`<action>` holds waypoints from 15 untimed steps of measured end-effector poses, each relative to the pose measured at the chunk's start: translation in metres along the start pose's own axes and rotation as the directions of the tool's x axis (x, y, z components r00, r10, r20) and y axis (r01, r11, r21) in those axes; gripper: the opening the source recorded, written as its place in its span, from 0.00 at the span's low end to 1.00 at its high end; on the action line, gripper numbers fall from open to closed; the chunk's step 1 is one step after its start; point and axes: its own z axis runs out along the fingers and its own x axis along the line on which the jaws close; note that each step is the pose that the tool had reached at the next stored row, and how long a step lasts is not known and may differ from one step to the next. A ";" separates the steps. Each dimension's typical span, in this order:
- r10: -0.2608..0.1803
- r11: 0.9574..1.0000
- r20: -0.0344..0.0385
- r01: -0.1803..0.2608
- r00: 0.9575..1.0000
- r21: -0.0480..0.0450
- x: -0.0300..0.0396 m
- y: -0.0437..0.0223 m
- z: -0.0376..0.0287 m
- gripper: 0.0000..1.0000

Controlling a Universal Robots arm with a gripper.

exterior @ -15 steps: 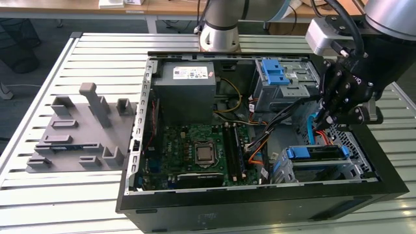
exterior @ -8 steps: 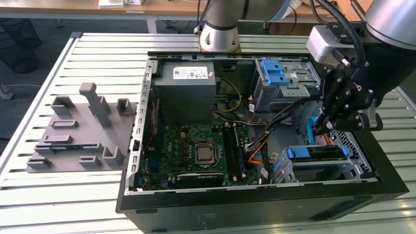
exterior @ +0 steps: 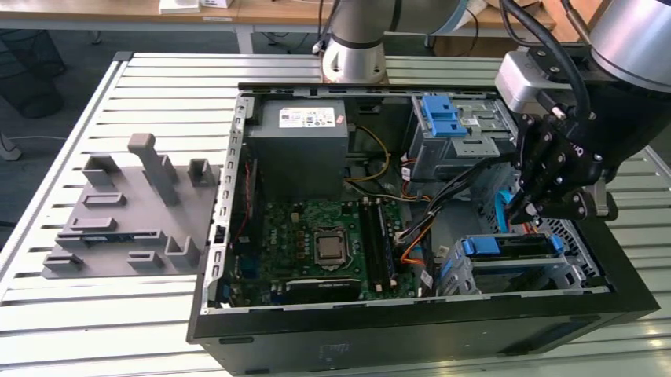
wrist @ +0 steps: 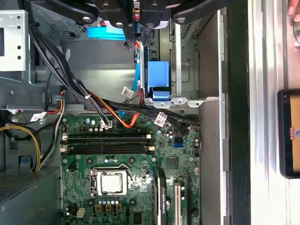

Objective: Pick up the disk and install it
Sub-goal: 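Insert the second disk wire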

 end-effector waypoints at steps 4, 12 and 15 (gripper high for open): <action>0.000 1.000 0.000 0.000 1.000 0.000 0.0000 -0.0009 0.0000 0.16; 0.000 1.000 -0.001 0.000 1.000 -0.009 0.0014 -0.0042 0.0057 0.16; 0.000 1.000 -0.001 0.000 1.000 -0.009 0.0049 -0.0044 0.0107 0.16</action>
